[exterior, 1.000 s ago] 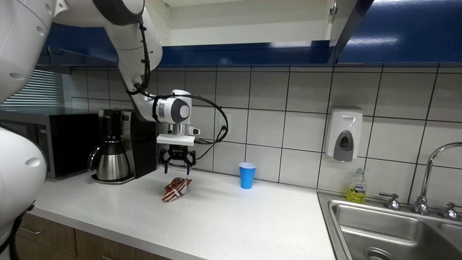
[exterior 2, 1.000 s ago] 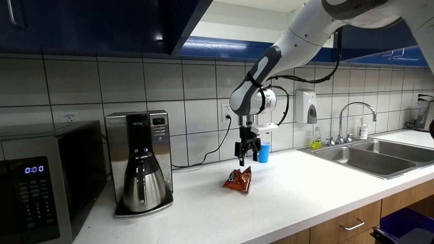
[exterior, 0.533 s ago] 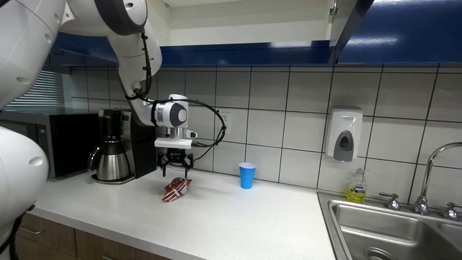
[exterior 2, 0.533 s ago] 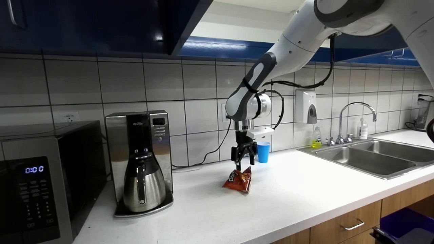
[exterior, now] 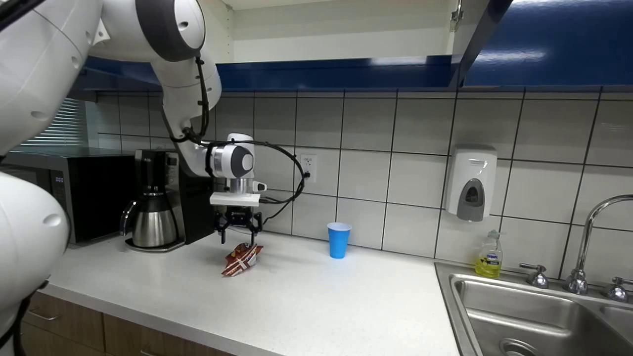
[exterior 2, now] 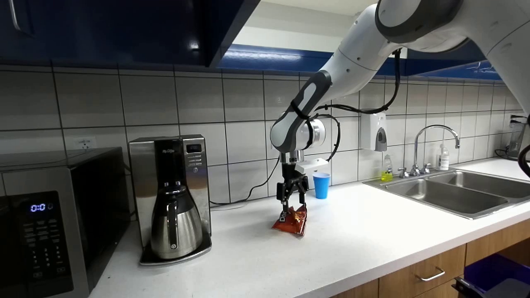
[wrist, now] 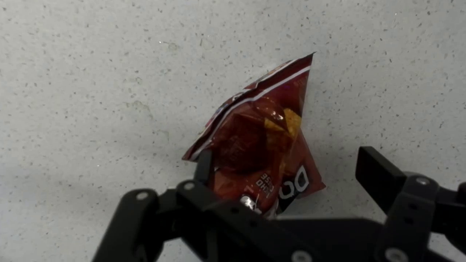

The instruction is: Put the packet in the cabinet

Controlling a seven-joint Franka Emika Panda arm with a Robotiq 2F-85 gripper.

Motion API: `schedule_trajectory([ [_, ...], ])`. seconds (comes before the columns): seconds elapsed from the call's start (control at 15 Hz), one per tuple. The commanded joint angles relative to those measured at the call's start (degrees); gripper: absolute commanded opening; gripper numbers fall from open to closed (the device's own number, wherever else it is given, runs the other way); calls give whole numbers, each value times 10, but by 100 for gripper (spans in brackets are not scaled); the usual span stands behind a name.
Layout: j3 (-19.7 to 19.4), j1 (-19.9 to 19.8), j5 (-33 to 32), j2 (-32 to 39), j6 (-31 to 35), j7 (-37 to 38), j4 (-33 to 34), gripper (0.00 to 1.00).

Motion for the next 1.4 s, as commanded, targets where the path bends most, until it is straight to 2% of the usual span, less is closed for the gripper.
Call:
schedule_trajectory([
  [0.0, 6, 2, -22, 18, -1, 25, 26, 100],
  [0.87, 2, 8, -41, 47, -6, 43, 53, 100],
  [0.93, 2, 8, -41, 48, -6, 43, 54, 75],
  [1.0, 2, 8, -42, 49, -7, 42, 55, 74],
  [1.33, 2, 7, -43, 52, -8, 40, 56, 35],
])
